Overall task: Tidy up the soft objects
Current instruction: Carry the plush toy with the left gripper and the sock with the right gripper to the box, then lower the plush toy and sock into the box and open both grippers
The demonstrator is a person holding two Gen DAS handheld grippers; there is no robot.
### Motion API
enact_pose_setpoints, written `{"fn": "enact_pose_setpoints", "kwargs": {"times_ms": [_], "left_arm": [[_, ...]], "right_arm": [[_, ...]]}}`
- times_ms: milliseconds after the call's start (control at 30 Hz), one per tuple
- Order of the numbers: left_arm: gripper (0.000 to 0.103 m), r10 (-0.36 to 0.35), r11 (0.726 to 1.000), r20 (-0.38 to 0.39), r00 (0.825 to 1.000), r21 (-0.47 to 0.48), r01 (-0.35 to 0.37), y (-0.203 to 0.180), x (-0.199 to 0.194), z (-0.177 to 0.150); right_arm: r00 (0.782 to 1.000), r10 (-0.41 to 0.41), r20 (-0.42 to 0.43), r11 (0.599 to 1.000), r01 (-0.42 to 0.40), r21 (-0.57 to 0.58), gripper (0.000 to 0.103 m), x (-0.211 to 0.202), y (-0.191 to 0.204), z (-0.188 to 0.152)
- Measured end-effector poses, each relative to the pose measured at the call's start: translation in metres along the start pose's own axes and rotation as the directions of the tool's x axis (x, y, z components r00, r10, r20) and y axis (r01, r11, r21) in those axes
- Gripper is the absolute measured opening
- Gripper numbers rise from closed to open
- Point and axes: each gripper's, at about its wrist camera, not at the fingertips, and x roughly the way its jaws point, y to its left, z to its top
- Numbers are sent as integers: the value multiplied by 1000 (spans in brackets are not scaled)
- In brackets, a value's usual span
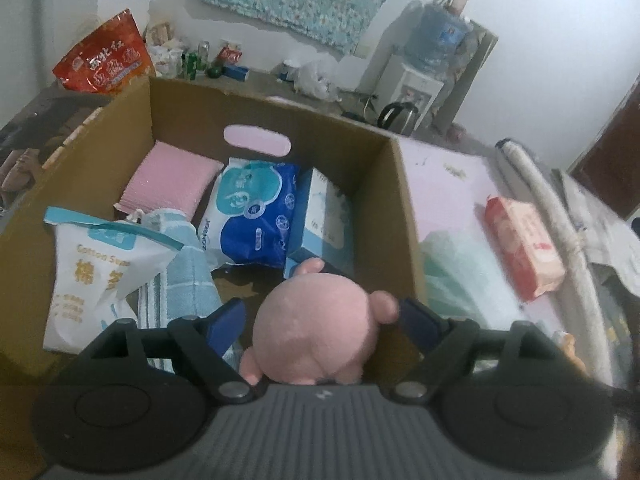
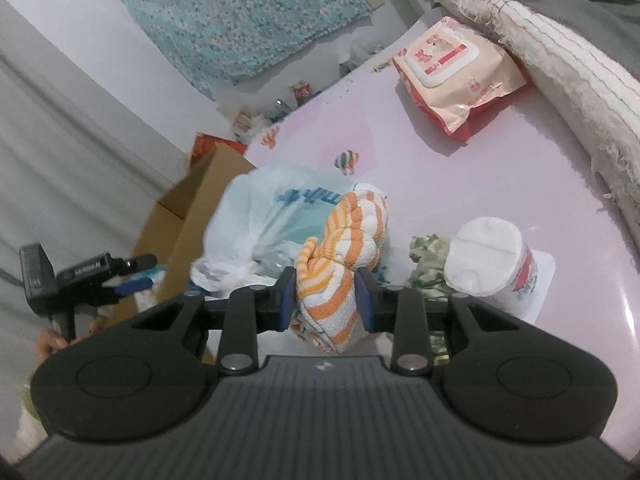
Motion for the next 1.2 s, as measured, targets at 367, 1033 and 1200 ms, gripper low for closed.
{"fn": "enact_pose_setpoints", "kwargs": {"times_ms": [367,1033,1200], "left_arm": [[86,-17,1000,169,985,0,18,-2,-79,-28],[86,231,941,359,904,-318,-114,120,-186,-89],[86,275,922,334,902,-358,-148,144,-189,-105]], "right_arm": [[991,122,58,992,-124,23,30,-31,20,7],[776,303,-553,849,-484,-213,30,181,291,-52],[750,163,-642,856,-431,-286,30,247,323,-81]]}}
